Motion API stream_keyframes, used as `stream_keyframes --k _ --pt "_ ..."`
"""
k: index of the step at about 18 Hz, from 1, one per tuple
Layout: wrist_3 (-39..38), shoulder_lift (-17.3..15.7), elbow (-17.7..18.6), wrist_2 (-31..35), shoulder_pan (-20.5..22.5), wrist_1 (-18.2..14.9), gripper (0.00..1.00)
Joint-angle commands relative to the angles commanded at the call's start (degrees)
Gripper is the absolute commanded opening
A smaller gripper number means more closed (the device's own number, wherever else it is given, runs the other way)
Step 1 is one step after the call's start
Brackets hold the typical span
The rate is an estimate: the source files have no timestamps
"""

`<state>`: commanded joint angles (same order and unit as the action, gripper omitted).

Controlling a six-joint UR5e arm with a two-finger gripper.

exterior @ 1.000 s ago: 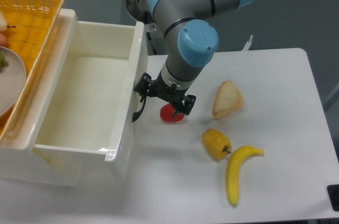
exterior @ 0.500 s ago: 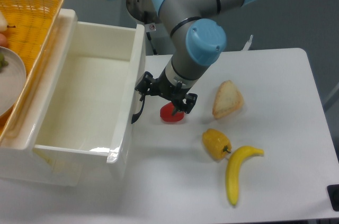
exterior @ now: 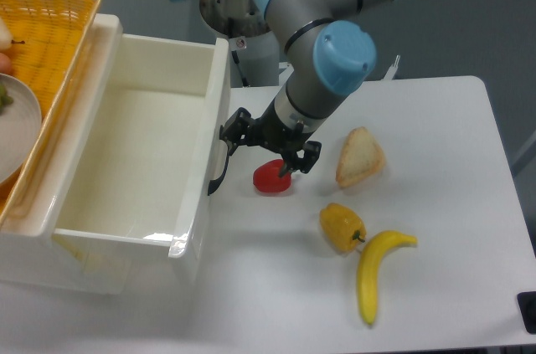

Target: Slide open the top white drawer

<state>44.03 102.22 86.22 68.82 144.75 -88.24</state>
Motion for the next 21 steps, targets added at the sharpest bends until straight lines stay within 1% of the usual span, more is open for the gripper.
stream_keyframes --k 1,5,7,9,11,13,16,21 --pt "0.1 -0.5 0.0 0.3 0.0 0.1 1.00" --pt "1.0 -0.8 -0.3 2.9 0.1 0.4 1.00" --pt "4.5 -1.7 -0.2 3.5 1.1 0.2 1.00" --pt "10.2 -2.6 -0.1 4.7 2.5 -0.3 1.00" --pt "15.4 -3.7 0.5 7.3 3.1 -0.3 1.00" --pt "18.7 -4.0 0.4 10.8 3.5 -0.3 1.00" --pt "23.5 -4.1 0.3 11.4 4.6 -0.4 1.00" --pt "24.5 -4.2 0.4 12.3 4.6 -1.2 1.00"
